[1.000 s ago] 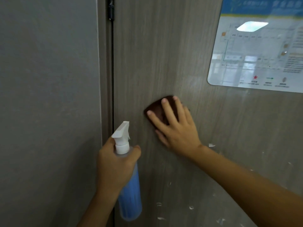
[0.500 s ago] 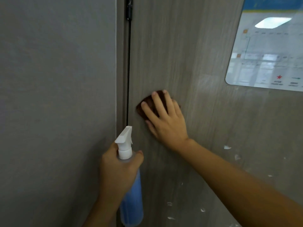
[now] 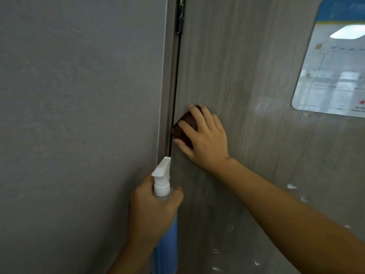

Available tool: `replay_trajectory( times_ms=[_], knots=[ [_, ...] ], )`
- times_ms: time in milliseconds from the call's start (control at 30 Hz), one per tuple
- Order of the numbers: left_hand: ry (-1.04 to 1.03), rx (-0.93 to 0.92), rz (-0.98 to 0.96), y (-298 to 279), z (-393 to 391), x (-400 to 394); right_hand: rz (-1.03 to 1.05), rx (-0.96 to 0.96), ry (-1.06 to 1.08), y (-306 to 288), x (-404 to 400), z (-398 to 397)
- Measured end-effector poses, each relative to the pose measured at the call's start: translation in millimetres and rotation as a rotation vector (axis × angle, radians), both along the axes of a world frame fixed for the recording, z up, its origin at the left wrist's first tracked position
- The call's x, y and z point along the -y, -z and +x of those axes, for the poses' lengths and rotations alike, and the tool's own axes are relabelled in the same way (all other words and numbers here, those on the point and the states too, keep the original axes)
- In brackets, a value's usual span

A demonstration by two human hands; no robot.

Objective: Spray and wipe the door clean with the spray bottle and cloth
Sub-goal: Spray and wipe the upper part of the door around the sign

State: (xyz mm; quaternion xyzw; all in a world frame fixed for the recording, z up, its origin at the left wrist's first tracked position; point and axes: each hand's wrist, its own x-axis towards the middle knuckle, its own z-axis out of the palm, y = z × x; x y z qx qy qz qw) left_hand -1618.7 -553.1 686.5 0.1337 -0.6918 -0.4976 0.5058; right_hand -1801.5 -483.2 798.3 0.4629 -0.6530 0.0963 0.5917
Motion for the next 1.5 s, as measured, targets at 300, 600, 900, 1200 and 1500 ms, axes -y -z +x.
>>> replay_trajectory(
  times_ms=[300,600,900,1200,1500],
  knots=[
    [-0.022,-0.009,0.000,1.3,-3.0,-5.5,0.271,-0.170,-0.017,44.8,-18.3,-9.9],
    [0.081,-0.016,0.055,5.8,-23.5,-21.0,-0.218,-0.116,0.037,-40.3,-64.2,-24.9],
    [0.165,0.026,-0.005,6.5,-49.2,-49.9,0.210,-0.202,0.034,36.3,-93.9,-21.2],
    [0.217,-0.002,0.043,6.9,-73.0,-93.4,-0.176,-0.067,0.117,-10.7,-183.6,-31.1],
    [0.385,-0.022,0.056,19.6,-94.9,-164.7,-0.611,0.077,0.248,59.5,-303.0,-47.0]
  ],
)
